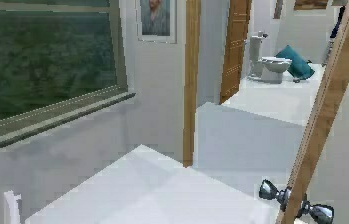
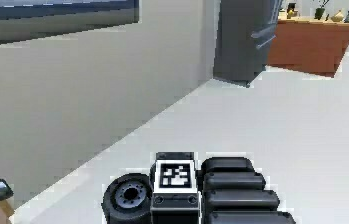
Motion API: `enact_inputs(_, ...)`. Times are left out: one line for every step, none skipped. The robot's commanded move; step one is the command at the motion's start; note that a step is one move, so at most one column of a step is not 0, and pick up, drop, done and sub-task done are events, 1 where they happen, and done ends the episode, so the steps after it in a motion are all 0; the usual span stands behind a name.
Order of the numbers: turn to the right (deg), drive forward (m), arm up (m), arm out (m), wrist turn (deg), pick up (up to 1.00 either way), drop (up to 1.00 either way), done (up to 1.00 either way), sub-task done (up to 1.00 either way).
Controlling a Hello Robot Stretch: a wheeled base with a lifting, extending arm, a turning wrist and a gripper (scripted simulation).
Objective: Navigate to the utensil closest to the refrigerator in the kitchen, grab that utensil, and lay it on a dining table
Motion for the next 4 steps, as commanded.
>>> enact_inputs(0.0, 0.65, 0.00, 0.00, 0.0, 0.00, 0.00, 0.00, 0.00)
enact_inputs(39.0, 0.00, 0.00, 0.00, 0.0, 0.00, 0.00, 0.00, 0.00)
enact_inputs(0.0, 0.25, 0.00, 0.00, 0.0, 0.00, 0.00, 0.00, 0.00)
enact_inputs(-45.0, 0.00, 0.00, 0.00, 0.0, 0.00, 0.00, 0.00, 0.00)
